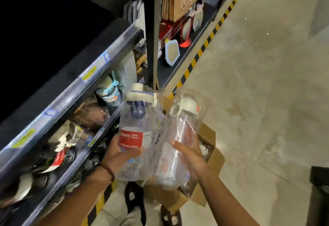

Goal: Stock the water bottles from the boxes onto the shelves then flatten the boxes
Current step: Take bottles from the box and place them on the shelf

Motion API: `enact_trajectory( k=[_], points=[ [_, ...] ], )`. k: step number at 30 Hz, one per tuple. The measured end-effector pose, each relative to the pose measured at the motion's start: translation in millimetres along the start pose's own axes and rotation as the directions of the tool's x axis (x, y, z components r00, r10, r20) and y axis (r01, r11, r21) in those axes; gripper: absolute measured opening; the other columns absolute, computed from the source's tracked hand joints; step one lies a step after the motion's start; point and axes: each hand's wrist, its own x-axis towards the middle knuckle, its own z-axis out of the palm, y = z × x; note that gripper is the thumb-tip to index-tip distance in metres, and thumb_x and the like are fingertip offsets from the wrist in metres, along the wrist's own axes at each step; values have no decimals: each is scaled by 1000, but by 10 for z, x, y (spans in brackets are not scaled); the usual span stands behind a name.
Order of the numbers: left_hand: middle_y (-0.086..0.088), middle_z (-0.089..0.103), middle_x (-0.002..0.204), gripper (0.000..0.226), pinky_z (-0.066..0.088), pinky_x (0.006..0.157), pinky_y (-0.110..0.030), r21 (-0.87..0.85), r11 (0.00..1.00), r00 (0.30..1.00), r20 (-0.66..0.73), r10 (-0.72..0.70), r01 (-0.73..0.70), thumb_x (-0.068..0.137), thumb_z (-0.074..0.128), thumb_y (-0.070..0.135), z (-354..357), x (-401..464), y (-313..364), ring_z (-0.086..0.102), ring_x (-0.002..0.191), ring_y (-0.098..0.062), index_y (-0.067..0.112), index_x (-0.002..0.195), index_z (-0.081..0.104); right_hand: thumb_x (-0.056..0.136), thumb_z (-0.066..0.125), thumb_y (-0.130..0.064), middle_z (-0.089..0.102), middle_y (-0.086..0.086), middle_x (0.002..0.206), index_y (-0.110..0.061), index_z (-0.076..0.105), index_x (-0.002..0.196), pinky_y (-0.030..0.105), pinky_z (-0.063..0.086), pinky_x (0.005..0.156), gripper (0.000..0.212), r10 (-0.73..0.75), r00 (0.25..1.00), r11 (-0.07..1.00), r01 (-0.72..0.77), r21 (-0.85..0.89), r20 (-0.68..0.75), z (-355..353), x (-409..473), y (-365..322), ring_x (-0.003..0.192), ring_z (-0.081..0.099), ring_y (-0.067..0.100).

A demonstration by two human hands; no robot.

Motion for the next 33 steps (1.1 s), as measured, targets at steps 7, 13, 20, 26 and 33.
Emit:
enact_trajectory(
  k=[7, 13, 20, 26, 33],
  points=[
    [-6, 65, 101, 100, 54, 75, -34, -67, 990, 985, -125, 118, -127, 18, 92, 33, 28, -1000, 384, 63, 93, -23, 19, 108, 53, 50, 92, -39, 42, -10, 144, -53, 30, 136, 44, 48, 97, 106, -72, 981, 974, 108, -200, 180, 203, -715, -526, 128, 47, 19],
    [-1, 73, 82, 105, 56, 67, -30, -174, 945, 935, -275, 225, -278, 8, 91, 54, -126, -1959, 611, 70, 74, -15, 14, 101, 59, 76, 76, -7, 42, -14, 134, -40, 31, 135, 26, 46, 85, 82, -159, 904, 908, 292, -301, 396, 540, -1235, -1021, 122, 45, 11],
    [-3, 66, 107, 117, 52, 86, -37, -245, 895, 813, -551, 188, -373, 11, 85, 64, -645, -3113, 395, 63, 101, -21, 21, 115, 52, 78, 73, -4, 51, -15, 120, -34, 31, 133, 16, 53, 66, 75, -11, 762, 835, 364, -413, 648, 1315, -1873, -856, 99, 58, 5],
    [-3, 63, 103, 87, 47, 90, -37, -323, 847, 688, -722, 68, -423, 26, 91, 42, -1237, -4065, -46, 60, 98, -21, 25, 102, 52, 69, 82, -15, 49, -11, 123, -34, 30, 134, 21, 51, 72, 85, 166, 615, 773, 404, -489, 771, 2177, -2434, -250, 104, 57, 8],
    [-3, 64, 104, 102, 47, 81, -29, -328, 823, 563, -827, -13, -464, 19, 83, 49, -1965, -4975, -798, 61, 96, -17, 21, 112, 53, 64, 83, -18, 39, -8, 140, -37, 32, 131, 25, 47, 86, 87, 293, 488, 732, 439, -521, 822, 3062, -3120, 695, 124, 46, 13]
  ],
)
